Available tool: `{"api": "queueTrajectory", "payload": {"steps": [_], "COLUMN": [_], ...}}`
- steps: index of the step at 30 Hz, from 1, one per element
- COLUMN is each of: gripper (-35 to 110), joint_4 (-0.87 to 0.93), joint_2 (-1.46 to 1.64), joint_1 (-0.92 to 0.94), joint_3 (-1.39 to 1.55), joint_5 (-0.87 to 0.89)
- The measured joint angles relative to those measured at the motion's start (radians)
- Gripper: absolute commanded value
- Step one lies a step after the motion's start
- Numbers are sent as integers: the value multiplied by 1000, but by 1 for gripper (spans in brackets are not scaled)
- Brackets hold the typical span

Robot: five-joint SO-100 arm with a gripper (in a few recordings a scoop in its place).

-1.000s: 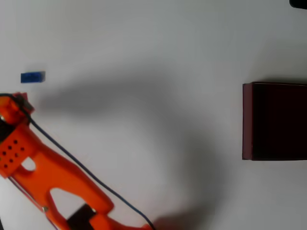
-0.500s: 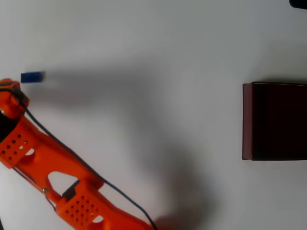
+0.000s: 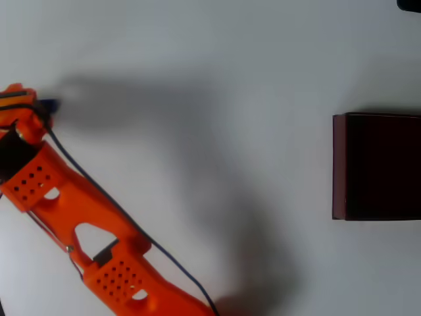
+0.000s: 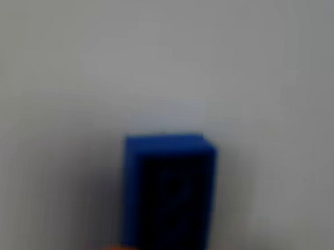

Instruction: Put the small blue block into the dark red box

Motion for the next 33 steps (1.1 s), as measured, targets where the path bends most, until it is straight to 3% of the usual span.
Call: {"api": "queueTrajectory", "payload": {"steps": [33], "gripper": [19], "joint_4": [-46], "joint_2": [-86], "joint_1": [32], "joint_3": [21], "joint_5": [40]}}
